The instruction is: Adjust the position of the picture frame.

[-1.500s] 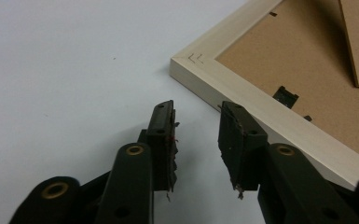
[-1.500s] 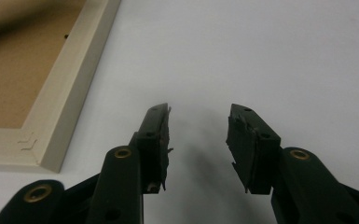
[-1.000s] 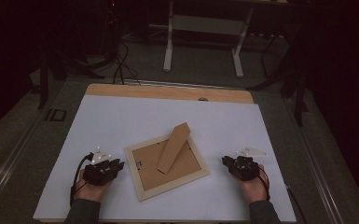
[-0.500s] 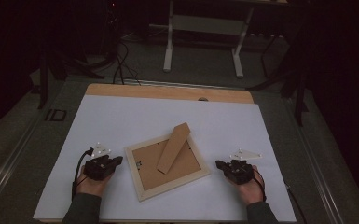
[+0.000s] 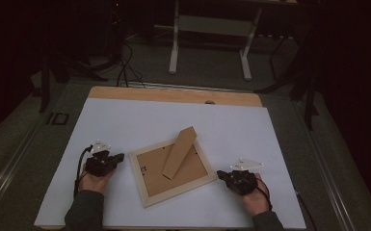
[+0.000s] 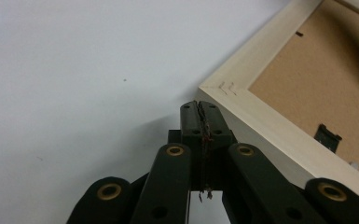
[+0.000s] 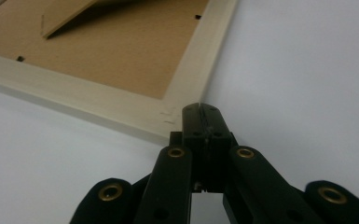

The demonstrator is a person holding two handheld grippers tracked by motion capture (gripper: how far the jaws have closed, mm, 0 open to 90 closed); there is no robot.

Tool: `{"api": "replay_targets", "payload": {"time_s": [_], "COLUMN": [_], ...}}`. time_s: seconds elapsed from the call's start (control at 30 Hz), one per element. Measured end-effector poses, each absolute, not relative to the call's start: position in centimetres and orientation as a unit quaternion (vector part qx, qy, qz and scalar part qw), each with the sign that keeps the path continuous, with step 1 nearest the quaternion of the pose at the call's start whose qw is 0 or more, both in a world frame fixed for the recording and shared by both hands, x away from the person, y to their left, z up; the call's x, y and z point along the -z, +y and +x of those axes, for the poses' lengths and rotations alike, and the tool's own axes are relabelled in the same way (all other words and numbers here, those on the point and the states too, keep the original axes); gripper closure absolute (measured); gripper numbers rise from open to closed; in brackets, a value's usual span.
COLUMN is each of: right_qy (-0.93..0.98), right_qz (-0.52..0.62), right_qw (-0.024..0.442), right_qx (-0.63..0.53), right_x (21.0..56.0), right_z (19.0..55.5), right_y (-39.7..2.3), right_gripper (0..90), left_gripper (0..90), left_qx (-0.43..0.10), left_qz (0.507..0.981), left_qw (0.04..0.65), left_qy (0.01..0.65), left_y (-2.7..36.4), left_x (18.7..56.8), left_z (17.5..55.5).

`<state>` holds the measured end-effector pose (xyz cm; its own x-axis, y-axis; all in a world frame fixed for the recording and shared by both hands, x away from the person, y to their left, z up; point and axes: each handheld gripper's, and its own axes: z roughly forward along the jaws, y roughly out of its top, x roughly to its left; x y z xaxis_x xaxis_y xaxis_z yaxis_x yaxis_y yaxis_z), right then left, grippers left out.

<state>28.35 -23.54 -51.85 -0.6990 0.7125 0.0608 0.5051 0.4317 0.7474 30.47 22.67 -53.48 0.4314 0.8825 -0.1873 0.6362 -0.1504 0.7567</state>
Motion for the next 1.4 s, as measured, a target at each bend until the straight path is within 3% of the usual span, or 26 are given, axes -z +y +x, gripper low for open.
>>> {"api": "replay_targets", "payload": {"time_s": [0.2, 0.5, 0.8, 1.4], "right_qy": [0.840, 0.847, 0.857, 0.855], "right_qz": [0.352, 0.340, 0.327, 0.330], "right_qw": [0.128, 0.124, 0.120, 0.115], "right_qx": [-0.392, -0.390, -0.379, -0.383], "right_x": [51.8, 51.9, 52.5, 52.7], "right_z": [27.7, 26.8, 26.6, 26.6], "right_y": [-23.0, -22.4, -21.7, -21.3], "right_gripper": [90.0, 90.0, 90.0, 90.0], "left_gripper": [90.0, 90.0, 90.0, 90.0], "left_qx": [-0.146, -0.160, -0.152, -0.138], "left_qz": [0.726, 0.742, 0.766, 0.767], "left_qw": [0.423, 0.415, 0.399, 0.393], "left_qy": [0.522, 0.501, 0.480, 0.488], "left_y": [22.8, 21.8, 20.8, 21.4], "left_x": [53.2, 51.7, 52.8, 53.3], "left_z": [30.5, 32.2, 34.3, 34.9]}}
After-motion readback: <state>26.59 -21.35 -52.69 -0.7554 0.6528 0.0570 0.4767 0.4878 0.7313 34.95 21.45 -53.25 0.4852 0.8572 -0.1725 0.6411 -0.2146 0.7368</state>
